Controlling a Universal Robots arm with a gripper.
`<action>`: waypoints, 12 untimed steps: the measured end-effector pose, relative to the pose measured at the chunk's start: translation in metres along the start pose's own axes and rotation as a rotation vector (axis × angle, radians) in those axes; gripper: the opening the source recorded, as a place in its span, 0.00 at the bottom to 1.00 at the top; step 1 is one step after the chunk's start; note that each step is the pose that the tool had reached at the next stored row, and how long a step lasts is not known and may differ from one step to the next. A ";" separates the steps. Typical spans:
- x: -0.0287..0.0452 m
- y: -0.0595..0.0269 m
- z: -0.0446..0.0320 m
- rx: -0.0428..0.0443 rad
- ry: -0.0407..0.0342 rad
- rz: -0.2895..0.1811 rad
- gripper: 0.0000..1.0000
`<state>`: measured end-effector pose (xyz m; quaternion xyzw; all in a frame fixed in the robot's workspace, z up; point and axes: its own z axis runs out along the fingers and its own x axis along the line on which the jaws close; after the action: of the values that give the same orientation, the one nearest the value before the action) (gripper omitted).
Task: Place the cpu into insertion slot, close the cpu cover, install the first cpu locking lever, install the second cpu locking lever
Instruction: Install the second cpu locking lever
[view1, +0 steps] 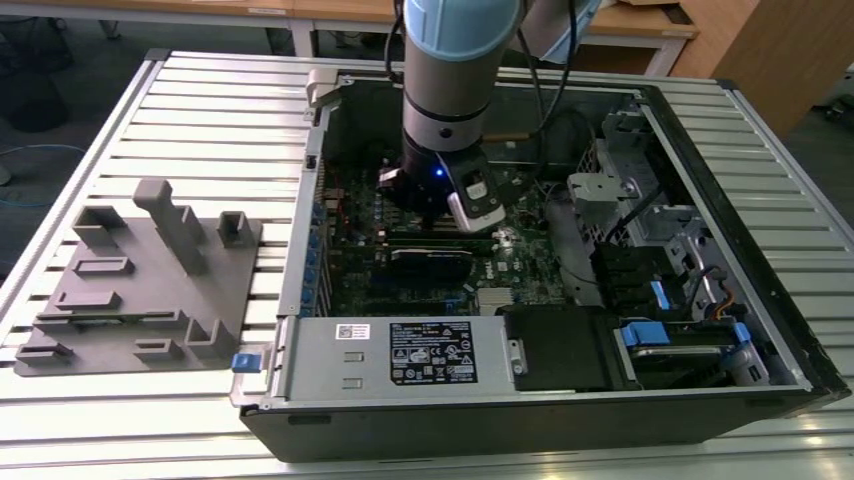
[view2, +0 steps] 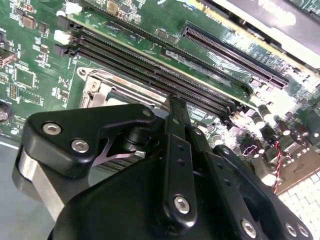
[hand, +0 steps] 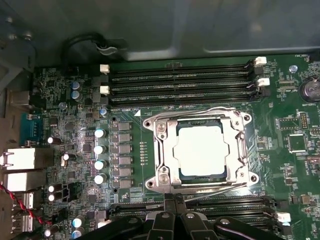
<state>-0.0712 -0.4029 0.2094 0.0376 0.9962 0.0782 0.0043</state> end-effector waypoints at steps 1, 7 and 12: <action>0.0006 -0.0002 0.0005 0.0002 0.0000 0.000 0.11; 0.0105 -0.0023 0.0094 -0.0092 0.0007 0.000 0.11; 0.0104 -0.0023 0.0094 -0.0094 0.0009 0.000 0.11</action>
<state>-0.0816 -0.4029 0.1997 0.0376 0.9958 0.0828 0.0041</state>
